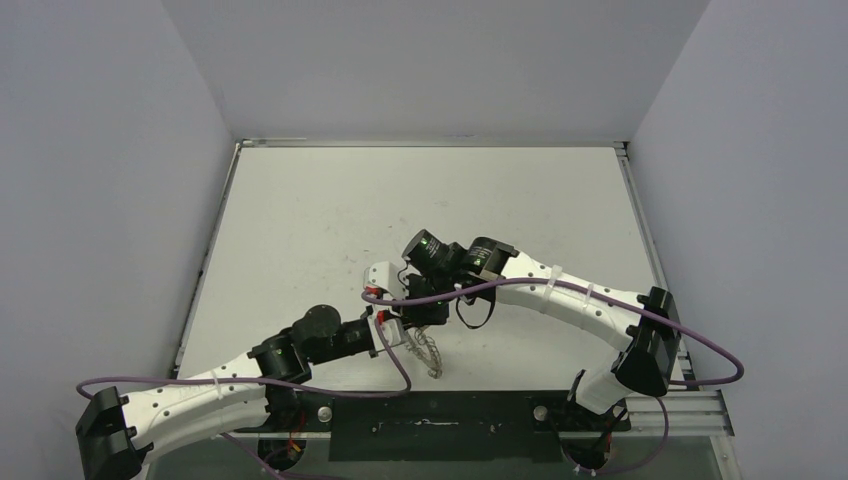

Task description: Put the keys on the keyring

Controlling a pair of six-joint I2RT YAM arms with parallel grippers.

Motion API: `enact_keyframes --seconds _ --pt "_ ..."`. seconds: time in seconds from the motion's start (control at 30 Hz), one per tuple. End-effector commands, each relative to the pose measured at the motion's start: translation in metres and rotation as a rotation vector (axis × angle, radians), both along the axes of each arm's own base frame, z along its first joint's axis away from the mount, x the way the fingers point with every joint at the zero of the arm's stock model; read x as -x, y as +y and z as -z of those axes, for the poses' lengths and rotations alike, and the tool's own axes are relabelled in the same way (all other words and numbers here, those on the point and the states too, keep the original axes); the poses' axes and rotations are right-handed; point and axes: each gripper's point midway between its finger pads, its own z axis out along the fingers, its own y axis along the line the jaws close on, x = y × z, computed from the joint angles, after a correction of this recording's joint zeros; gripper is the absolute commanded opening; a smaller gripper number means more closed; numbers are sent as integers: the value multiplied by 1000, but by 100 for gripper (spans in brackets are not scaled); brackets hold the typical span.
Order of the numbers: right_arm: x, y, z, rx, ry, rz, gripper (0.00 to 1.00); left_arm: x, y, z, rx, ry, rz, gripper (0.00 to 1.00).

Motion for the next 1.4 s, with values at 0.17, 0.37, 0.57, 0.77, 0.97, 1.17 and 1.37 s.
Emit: enact_keyframes --seconds 0.17,0.37,0.57,0.77,0.97,1.17,1.37 --pt "-7 25 -26 -114 -43 1 0 -4 -4 -22 18 -41 -1 0" --pt "-27 22 -39 -227 -92 73 38 -3 -5 -28 84 -58 -1 0" --pt "-28 10 -57 -446 -70 17 55 2 0 -45 226 -93 -5 0" --pt "-19 1 -64 -597 -184 -88 62 6 3 -60 369 -88 -9 0" --pt "-6 1 -61 -649 -198 -184 55 14 2 -76 471 -90 30 0" --pt "-3 5 -55 -653 -174 -226 33 18 1 -79 485 -93 52 0" --pt "1 8 -52 -653 -148 -253 19 18 2 -81 491 -96 53 0"
